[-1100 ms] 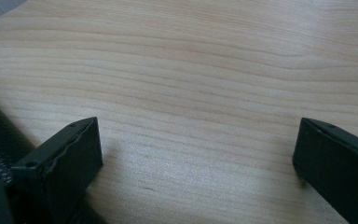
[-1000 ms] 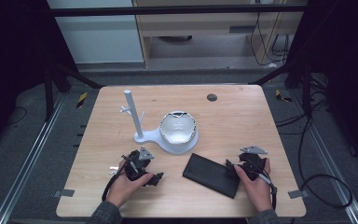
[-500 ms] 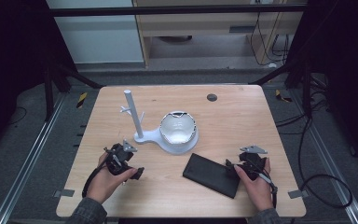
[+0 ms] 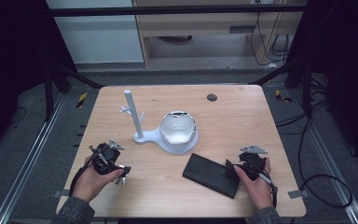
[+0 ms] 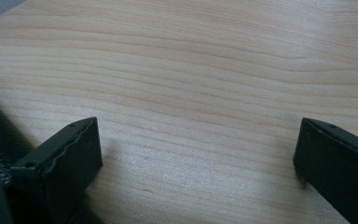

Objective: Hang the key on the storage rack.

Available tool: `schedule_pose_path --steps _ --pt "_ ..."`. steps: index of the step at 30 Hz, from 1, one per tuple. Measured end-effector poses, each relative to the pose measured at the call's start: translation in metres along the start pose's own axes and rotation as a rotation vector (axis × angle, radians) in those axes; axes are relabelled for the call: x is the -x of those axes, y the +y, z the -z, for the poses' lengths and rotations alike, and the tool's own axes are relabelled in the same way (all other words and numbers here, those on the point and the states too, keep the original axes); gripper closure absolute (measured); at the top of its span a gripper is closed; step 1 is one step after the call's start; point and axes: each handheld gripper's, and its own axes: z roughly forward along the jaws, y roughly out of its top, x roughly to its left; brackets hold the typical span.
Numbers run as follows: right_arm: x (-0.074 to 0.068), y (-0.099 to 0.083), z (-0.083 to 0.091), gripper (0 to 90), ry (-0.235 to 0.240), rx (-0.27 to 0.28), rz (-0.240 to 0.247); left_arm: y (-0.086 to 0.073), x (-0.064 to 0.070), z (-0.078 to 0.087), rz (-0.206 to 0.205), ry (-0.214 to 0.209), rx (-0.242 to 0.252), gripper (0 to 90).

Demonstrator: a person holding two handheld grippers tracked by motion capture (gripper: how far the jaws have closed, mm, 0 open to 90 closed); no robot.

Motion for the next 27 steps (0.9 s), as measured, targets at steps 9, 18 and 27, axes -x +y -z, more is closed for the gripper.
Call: schedule_pose_path --steps 9,18,27 --pt "0.001 -0.002 0.002 2.6 0.012 0.009 -0.006 0.000 0.006 -0.014 -0.015 0.004 -0.115 38.6" --pt "0.000 -0.001 0.002 2.6 0.005 0.005 -0.003 -0.008 0.002 -0.023 -0.007 -0.004 -0.143 41.1" --pt "0.000 -0.001 0.002 2.6 0.004 0.005 -0.003 -0.012 0.002 -0.029 -0.001 -0.014 -0.157 46.5"
